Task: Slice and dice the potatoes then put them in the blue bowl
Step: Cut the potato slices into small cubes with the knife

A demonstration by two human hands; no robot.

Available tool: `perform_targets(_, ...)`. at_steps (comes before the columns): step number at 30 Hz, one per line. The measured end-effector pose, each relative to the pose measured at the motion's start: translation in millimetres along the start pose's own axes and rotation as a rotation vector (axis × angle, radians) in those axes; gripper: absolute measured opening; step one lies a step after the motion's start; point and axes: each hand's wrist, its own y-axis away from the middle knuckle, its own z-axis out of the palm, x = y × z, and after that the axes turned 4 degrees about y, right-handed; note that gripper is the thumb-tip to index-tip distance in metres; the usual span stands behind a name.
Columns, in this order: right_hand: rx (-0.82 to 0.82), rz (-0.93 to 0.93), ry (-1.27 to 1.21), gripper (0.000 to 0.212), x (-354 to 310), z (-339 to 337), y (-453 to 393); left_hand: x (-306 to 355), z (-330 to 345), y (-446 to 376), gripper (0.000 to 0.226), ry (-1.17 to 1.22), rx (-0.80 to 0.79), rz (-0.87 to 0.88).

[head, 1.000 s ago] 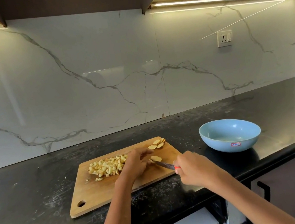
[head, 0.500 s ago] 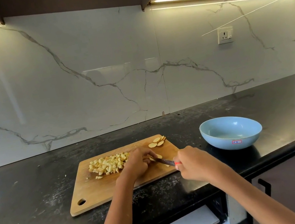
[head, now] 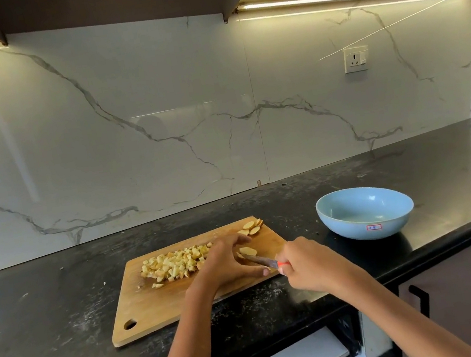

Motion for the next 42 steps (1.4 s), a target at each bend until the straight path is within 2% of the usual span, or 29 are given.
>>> perform_targets(4, 0.024, -0.02, -0.021, 0.024, -0.5, 1.9, -3.2, -0.3, 3.0, -0.5, 0.058, -0.046, 0.001, 0.012)
perform_targets(9, 0.024, -0.059, -0.048, 0.042, 3.7, -0.7, -4.8, 2.0, 3.9, 0.5, 0.036, -0.037, 0.03, 0.02)
perform_targets(12, 0.013, -0.07, -0.083, 0.039, 6.7, -1.5, -4.4, 4.1, 2.5, 2.6, 0.028, -0.04, 0.023, 0.018)
perform_targets(15, 0.01, -0.074, -0.119, 0.027, 8.3, -3.2, -3.4, 4.4, 2.6, 3.6, 0.03, -0.041, 0.03, 0.016)
perform_targets(18, 0.029, -0.066, -0.151, 0.031, 12.5, -8.3, -1.0, -1.7, 1.0, 2.6, 0.041, -0.049, 0.045, -0.01)
perform_targets(21, 0.052, -0.049, -0.171, 0.031, 19.1, -15.0, 1.5, -4.0, -6.0, 3.0, 0.027, -0.024, 0.093, -0.005)
perform_targets(24, 0.078, -0.04, -0.184, 0.032, 24.9, -15.2, 2.7, -3.9, -9.3, 2.8, 0.028, -0.037, 0.133, 0.017)
perform_targets(29, 0.266, -0.026, -0.418, 0.015, 24.3, 10.7, -8.2, -2.8, -5.1, 0.6, 0.028, -0.076, 0.115, 0.0)
perform_targets(32, 0.34, 0.036, -0.504, 0.021, 16.6, 30.3, -18.0, -4.7, -3.2, -1.5, 0.015, -0.144, 0.179, -0.01)
perform_targets(38, 0.299, 0.13, -0.449, 0.014, -2.8, 49.0, -41.6, -8.3, -1.7, -0.4, 0.014, -0.121, 0.2, -0.019)
perform_targets(42, 0.315, 0.156, -0.395, 0.017, -9.8, 51.3, -49.9, -7.9, -1.6, -0.6, 0.013, -0.1, 0.195, -0.007)
